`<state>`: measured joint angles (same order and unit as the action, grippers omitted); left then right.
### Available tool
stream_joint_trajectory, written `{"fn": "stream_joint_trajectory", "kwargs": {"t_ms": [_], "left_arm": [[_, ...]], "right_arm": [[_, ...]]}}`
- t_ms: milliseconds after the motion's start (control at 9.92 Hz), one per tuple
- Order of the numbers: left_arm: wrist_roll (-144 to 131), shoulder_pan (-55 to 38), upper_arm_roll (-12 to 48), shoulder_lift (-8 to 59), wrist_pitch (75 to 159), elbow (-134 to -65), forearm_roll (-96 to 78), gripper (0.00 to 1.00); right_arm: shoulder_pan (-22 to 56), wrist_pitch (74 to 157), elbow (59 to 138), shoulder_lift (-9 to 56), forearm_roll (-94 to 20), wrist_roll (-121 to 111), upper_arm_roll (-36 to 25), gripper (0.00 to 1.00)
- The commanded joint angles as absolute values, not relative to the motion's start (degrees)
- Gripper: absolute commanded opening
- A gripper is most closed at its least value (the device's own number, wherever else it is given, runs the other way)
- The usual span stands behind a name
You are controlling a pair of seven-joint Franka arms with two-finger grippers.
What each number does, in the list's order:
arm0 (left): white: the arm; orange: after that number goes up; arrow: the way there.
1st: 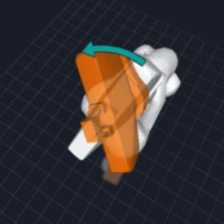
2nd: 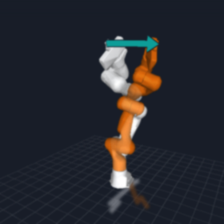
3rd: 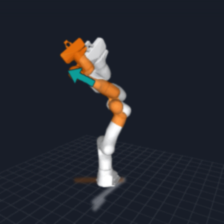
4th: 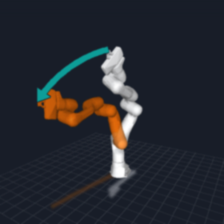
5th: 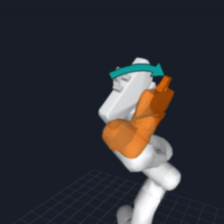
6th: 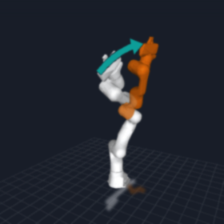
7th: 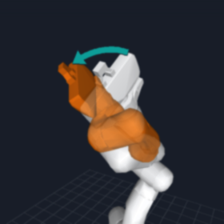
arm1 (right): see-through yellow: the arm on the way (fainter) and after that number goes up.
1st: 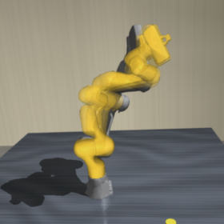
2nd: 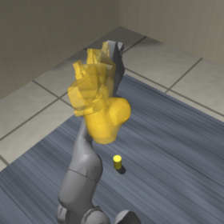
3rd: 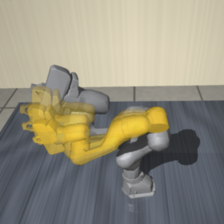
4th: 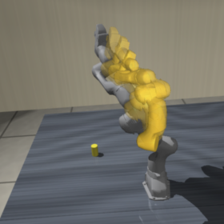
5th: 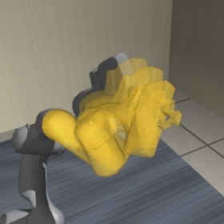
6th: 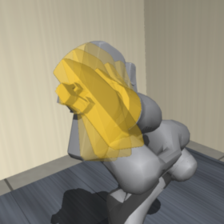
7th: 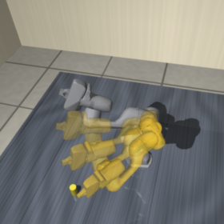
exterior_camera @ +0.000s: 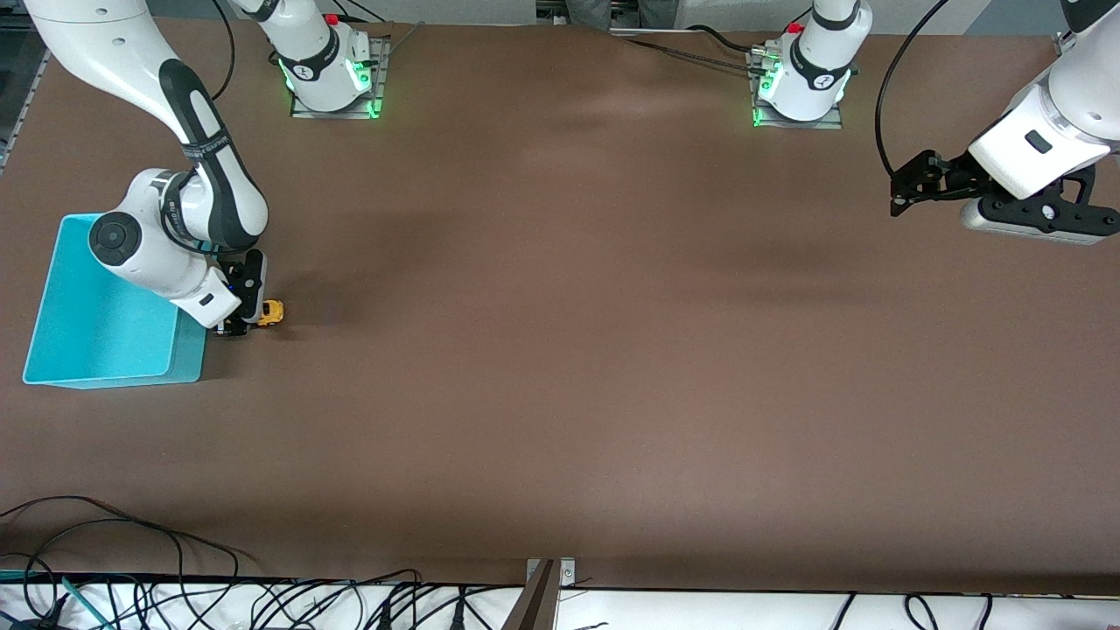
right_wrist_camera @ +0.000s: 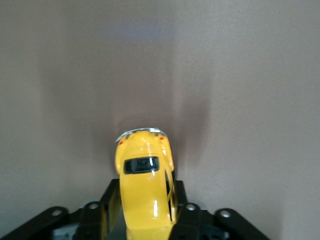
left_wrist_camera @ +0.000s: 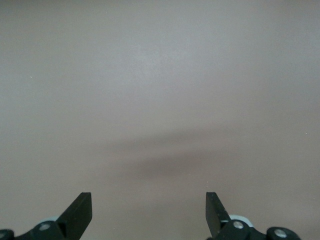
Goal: Wind up and store yellow beetle car
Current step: 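Lift the car with the right gripper and carry it over the bin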
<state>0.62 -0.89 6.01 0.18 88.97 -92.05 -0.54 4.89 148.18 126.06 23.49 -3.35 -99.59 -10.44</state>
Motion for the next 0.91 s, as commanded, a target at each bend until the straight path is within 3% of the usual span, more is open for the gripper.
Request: {"fn": "stream_joint_trajectory", "kwargs": {"t_ms": [0, 504, 806], "left_arm": [[0.53, -0.44, 6.07, -0.7, 88.51, -92.37, -1.49, 1.0], [0.53, -0.35, 5.98, -0.7, 88.51, -92.37, -1.49, 1.0], [0.53, -0.35, 5.98, -0.79, 88.51, -92.37, -1.49, 1.0]], "right_arm": [[4.39, 148.63, 126.3, 22.07, -5.1, -101.16, -9.67, 0.0], [4.39, 133.11, 117.72, 15.82, -9.4, -100.63, -7.38, 0.0], [4.31, 121.31, 109.09, 15.82, -9.32, -102.03, -13.16, 0.0]]}}
